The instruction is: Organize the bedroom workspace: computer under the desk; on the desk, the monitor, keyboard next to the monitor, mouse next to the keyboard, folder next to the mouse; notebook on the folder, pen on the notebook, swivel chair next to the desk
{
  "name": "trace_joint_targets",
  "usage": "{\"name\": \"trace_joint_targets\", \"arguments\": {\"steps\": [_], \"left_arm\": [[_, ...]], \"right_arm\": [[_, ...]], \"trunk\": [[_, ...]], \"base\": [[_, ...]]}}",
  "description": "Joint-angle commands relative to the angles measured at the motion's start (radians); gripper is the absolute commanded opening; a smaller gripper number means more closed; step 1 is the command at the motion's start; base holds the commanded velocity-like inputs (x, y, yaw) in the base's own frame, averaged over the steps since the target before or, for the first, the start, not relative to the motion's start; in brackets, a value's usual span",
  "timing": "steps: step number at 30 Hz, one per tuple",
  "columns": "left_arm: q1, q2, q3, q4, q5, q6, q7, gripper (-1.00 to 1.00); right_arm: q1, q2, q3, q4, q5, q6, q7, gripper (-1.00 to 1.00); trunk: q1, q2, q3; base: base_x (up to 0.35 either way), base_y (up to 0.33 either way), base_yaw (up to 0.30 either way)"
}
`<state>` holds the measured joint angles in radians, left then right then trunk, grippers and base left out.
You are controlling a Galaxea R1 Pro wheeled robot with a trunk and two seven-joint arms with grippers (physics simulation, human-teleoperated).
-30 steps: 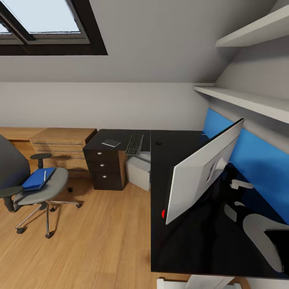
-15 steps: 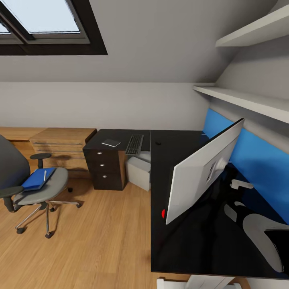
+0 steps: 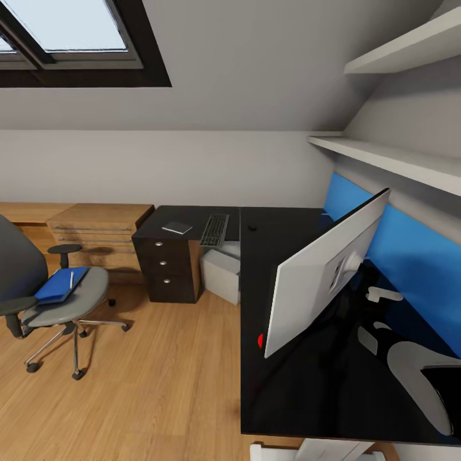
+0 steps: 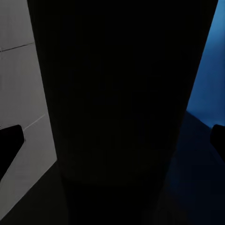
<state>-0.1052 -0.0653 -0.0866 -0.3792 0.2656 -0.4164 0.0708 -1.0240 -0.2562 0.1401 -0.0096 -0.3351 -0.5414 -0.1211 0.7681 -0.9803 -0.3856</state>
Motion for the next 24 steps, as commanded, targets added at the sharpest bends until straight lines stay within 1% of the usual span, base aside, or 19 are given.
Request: {"name": "trace_joint_targets", "arguments": {"steps": [1,14,18,24], "left_arm": [[-0.001,0.001,-0.008,0.0,0.006,-0.004,0.007,1.0],[-0.001,0.0,-0.008,0.0,0.006,-0.004,0.007,1.0],[-0.001,0.001,-0.008,0.0,0.006,-0.004,0.007,1.0],[-0.001,0.0,-0.008,0.0,0.006,-0.004,0.007,1.0]], "right_arm": [[-0.001,0.0,0.009,0.0,-0.004,-0.001,-0.005,1.0],[-0.001,0.0,0.009,0.0,-0.003,-0.001,-0.005,1.0],[-0.001,0.0,0.009,0.0,-0.004,-0.001,-0.005,1.0],[-0.001,0.0,0.009,0.0,-0.004,-0.001,-0.005,1.0]], "trunk": [[0.0,-0.001,-0.001],[0.0,-0.001,-0.001],[0.0,-0.001,-0.001],[0.0,-0.001,-0.001]], "base": [[0.0,0.0,0.0],[-0.012,0.0,0.0],[-0.19,0.0,0.0],[-0.288,0.0,0.0]]}}
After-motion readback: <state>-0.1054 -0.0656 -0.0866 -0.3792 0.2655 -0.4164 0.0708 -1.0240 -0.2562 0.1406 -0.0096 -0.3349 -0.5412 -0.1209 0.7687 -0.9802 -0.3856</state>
